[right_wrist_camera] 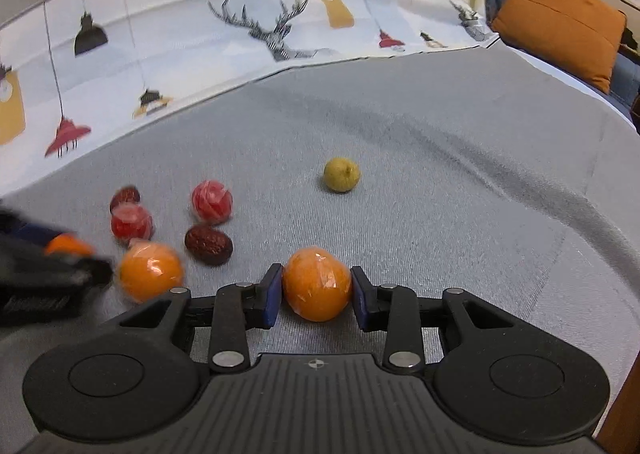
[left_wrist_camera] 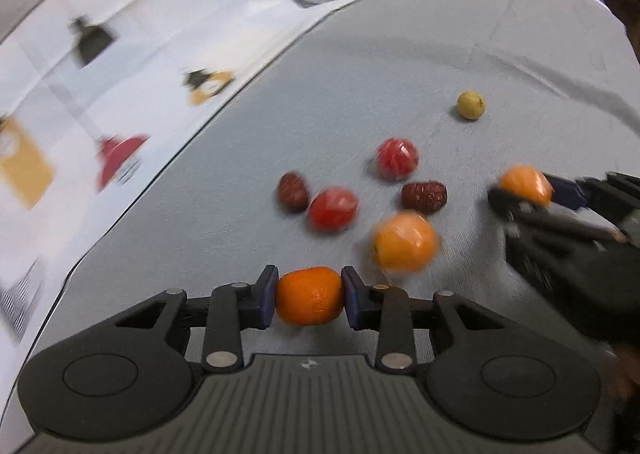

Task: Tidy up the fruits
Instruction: 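Grasp a mandarin with the left tool while the right tool grasps another mandarin, then carry both held mandarins toward the blue plate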

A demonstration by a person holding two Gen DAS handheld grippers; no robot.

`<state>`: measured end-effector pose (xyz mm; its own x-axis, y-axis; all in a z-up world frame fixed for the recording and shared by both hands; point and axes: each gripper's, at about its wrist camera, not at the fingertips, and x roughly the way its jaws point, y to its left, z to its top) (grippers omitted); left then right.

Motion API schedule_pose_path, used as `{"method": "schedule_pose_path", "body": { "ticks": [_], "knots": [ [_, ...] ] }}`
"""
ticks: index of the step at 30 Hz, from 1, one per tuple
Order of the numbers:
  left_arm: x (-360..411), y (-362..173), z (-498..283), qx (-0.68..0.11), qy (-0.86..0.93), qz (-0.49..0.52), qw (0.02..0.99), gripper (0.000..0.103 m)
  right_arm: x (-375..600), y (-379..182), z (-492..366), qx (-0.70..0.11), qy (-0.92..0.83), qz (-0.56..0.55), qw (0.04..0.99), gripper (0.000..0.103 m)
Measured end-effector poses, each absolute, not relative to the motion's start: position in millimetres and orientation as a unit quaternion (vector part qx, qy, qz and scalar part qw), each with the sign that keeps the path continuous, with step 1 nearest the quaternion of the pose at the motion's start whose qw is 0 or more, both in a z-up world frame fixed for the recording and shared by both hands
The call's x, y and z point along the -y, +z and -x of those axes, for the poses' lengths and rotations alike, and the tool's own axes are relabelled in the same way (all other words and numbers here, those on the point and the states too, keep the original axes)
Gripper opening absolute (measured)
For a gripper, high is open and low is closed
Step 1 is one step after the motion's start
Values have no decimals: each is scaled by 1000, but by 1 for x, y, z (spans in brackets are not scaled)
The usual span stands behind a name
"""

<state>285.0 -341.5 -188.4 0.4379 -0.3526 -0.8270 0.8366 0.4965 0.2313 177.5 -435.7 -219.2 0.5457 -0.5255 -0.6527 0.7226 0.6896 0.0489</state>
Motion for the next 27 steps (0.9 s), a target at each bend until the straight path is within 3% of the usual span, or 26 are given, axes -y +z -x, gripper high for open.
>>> {"method": "schedule_pose_path", "body": {
  "ticks": [6, 11, 18, 27],
  "knots": [
    [259, -113, -236, -400, -316, -252, 822, 37, 428, -202, -164, -279, -366, -144, 876, 36],
    [188, -68, -179, -441, -290, -194, 827, 38, 394, -139, -113, -267, -313, -185, 893, 37],
    [108, -42, -96, -458, -239, -156, 842, 38, 318, -57, -13, -252, -174, -187, 934, 37],
    [52, -23, -30, -442, -207, -123, 864, 38, 249, -21, 52, -233, -101, -133, 958, 37]
  ]
}}
